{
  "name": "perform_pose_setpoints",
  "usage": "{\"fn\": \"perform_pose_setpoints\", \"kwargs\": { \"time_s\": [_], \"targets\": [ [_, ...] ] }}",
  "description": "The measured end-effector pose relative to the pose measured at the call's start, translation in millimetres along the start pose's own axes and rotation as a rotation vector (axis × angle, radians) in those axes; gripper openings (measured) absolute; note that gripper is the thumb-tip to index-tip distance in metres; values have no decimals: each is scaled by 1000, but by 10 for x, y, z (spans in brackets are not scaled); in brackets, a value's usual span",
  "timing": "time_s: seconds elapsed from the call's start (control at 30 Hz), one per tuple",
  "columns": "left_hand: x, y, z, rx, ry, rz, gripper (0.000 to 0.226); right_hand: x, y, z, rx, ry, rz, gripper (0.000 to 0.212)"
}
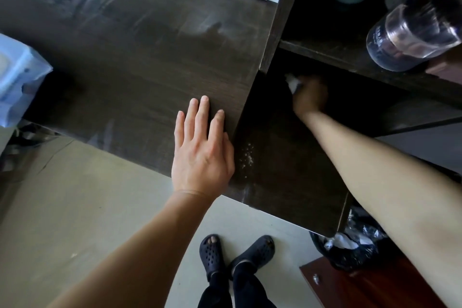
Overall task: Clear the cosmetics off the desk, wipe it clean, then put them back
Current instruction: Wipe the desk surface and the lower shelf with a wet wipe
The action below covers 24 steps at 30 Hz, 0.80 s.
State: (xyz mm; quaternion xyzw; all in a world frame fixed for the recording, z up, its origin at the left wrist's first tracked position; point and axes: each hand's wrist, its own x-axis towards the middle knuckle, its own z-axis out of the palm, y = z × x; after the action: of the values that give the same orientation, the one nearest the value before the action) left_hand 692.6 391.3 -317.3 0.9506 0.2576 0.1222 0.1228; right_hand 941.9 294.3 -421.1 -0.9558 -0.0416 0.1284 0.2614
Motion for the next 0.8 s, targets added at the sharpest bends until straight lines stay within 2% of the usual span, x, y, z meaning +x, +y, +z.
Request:
{"fn": "perform_pose_setpoints", "kwargs": {
  "time_s": [0.07, 0.13, 0.17, 0.2, 0.23, 0.33, 0.4, 0.43, 0.5, 0.57, 0.6, 0.63, 0.67, 0.73, 0.77, 0.8],
  "targets": [
    [-5, -4, -5, -5, -8, 3, 39, -478, 24, 116, 23, -175, -250, 33],
    [5, -8, -10, -4, -9, 4, 40, -894, 126, 136, -66, -406, -522, 25],
    [6, -7, -12, -3, -11, 4, 40, -961, 151, 126, -105, -458, -609, 24],
    [7, -2, -14, -6, -12, 3, 40, -945, 122, 124, -103, -430, -642, 25],
    [8, 5, -12, -9, -10, 2, 40, -874, 50, 148, -65, -348, -608, 24],
    [9, 10, -13, 0, -8, 4, 40, -611, -208, 313, 19, -104, -306, 18],
    [9, 3, -4, 0, -3, 6, 40, -681, -215, 418, -30, -87, -209, 21],
    [5, -3, -1, -2, 1, 8, 39, -821, -171, 443, -65, -124, -262, 23],
    [-4, -6, 0, -7, 1, 8, 39, -1251, -24, 378, -97, -296, -506, 24],
    [-5, -4, 0, -4, 4, 10, 38, -1606, 97, 187, -120, -606, -699, 22],
    [-5, -4, 1, -7, 7, 13, 38, -1651, 140, 83, -126, -732, -738, 19],
    [-5, -3, 2, -14, 8, 14, 38, -1617, 145, 13, -106, -754, -722, 17],
    [-3, -6, 2, -21, 9, 13, 38, -1502, 150, -14, -57, -655, -675, 17],
    [3, -9, 2, -26, 12, 10, 39, -1121, 161, -15, 39, -255, -488, 24],
    [4, -6, 1, -24, 12, 9, 39, -976, 163, -19, 8, -118, -374, 27],
    [0, 0, -1, -24, 14, 10, 39, -903, 177, 27, -56, -52, -297, 30]
  ]
}}
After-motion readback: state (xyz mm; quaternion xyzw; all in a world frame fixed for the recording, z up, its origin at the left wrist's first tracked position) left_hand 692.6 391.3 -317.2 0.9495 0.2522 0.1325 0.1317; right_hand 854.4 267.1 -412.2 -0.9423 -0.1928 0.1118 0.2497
